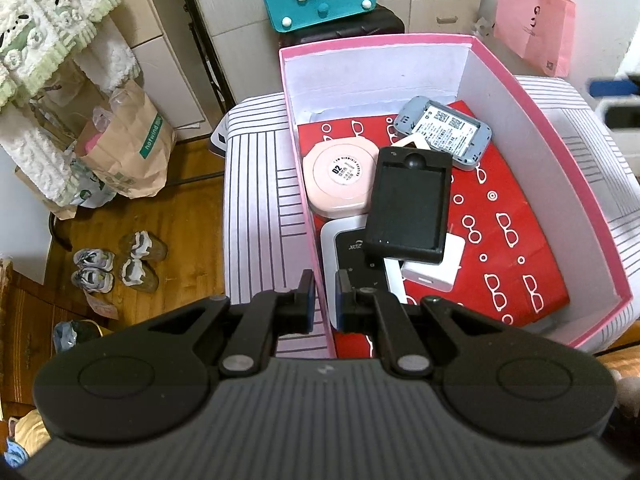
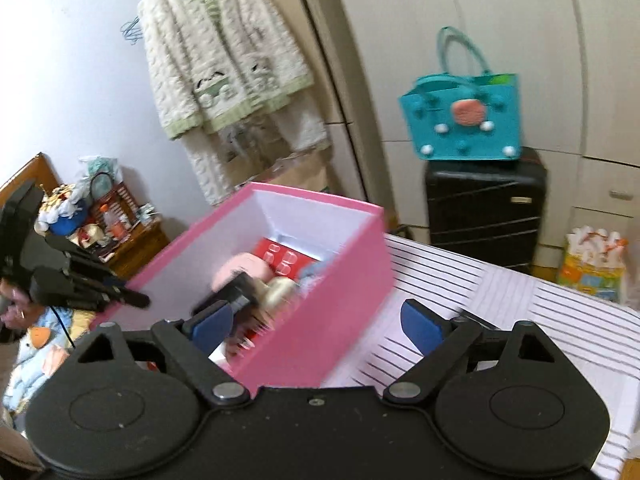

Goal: Organize rigid objects
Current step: 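Lower the black charger cradle into the box and release it, then grasp the yellow starfish keychain with keys using the right gripper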

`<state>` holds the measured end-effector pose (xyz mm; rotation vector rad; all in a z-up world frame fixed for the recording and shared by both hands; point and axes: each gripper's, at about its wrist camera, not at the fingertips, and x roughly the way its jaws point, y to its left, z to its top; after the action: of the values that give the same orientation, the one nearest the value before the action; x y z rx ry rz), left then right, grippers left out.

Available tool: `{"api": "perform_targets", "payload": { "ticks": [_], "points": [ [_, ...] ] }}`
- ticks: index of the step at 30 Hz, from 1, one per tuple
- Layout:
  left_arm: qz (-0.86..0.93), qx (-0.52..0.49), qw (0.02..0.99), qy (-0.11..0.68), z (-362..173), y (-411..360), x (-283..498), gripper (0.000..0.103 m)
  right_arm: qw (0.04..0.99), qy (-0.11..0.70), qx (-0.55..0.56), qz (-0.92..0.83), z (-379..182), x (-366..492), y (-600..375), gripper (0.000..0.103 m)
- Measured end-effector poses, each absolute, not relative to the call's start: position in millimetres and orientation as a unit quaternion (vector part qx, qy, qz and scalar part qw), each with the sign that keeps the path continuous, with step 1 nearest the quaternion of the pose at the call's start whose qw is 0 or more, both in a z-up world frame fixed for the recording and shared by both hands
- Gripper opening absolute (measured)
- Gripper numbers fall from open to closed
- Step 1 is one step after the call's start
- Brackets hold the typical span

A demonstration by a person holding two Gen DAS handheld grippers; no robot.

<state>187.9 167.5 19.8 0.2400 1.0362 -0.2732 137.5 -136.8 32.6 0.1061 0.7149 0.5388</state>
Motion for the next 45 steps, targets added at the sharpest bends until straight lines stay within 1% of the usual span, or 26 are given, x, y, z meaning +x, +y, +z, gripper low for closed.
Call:
{"api": "perform_targets", "payload": {
  "ticks": [3,11,13,16,17,18,19,20,21,22,23,24,25,26,27,29,32,35,37,38,40,42,45],
  "points": [
    [-0.119,0.098,0.863,0.482,23,170,184,0.008,0.907,0.346,0.039,0.238,20,119,-156,0.093],
    [-0.106,0.073,0.876,0.464,22,174,180,0.007,0.927,0.327,-0.014,0.181,-20,73,-169,0.088],
    [-0.098,0.064,0.88,0.46,22,176,180,0.005,0.929,0.318,-0.012,0.188,-30,64,-169,0.086],
    [-0.094,0.061,0.887,0.447,25,176,175,0.004,0.925,0.325,0.014,0.195,-43,63,-169,0.085],
    [-0.093,0.061,0.888,0.446,25,175,175,0.004,0.923,0.332,0.024,0.195,-46,66,-170,0.083],
    [-0.092,0.061,0.888,0.446,25,174,176,0.004,0.92,0.336,0.031,0.197,-49,68,-170,0.077],
    [-0.091,0.061,0.888,0.446,25,174,176,0.004,0.919,0.339,0.034,0.198,-52,71,-170,0.074],
    [-0.091,0.063,0.888,0.447,24,174,177,0.004,0.919,0.34,0.034,0.198,-54,73,-169,0.072],
    [-0.091,0.065,0.887,0.449,23,173,179,0.004,0.919,0.342,0.033,0.195,-55,76,-169,0.068],
    [-0.09,0.066,0.885,0.451,22,172,180,0.004,0.919,0.342,0.031,0.194,-56,79,-168,0.062],
    [-0.09,0.067,0.884,0.454,21,172,180,0.004,0.919,0.343,0.03,0.191,-58,82,-167,0.058],
    [-0.091,0.068,0.883,0.456,21,172,180,0.004,0.92,0.345,0.028,0.186,-59,86,-166,0.045],
    [-0.091,0.066,0.88,0.461,20,172,181,0.005,0.921,0.346,0.025,0.178,-61,90,-165,0.027],
    [-0.09,0.062,0.879,0.464,19,173,182,0.005,0.924,0.346,0.019,0.163,-63,93,-163,0.021],
    [-0.09,0.06,0.879,0.465,18,173,183,0.005,0.926,0.345,0.007,0.154,-64,95,-161,0.02],
    [-0.09,0.059,0.878,0.466,17,173,183,0.004,0.925,0.343,-0.013,0.162,-64,100,-157,0.02],
    [-0.09,0.061,0.879,0.464,17,171,182,0.005,0.92,0.352,-0.023,0.173,-64,104,-154,0.023],
    [-0.091,0.064,0.879,0.463,17,170,182,0.005,0.917,0.354,-0.039,0.181,-63,105,-149,0.033],
    [-0.091,0.064,0.879,0.463,17,170,182,0.005,0.913,0.357,-0.048,0.191,-62,105,-144,0.044],
    [-0.091,0.065,0.879,0.463,17,170,182,0.005,0.913,0.358,-0.05,0.191,-62,106,-142,0.045],
    [-0.091,0.064,0.879,0.463,17,170,182,0.005,0.91,0.361,-0.067,0.191,-64,109,-136,0.053],
    [-0.091,0.064,0.88,0.463,17,171,182,0.005,0.905,0.37,-0.087,0.191,-68,112,-130,0.055],
    [-0.091,0.064,0.88,0.463,18,171,182,0.006,0.907,0.372,-0.075,0.184,-68,117,-128,0.055]
  ]
}}
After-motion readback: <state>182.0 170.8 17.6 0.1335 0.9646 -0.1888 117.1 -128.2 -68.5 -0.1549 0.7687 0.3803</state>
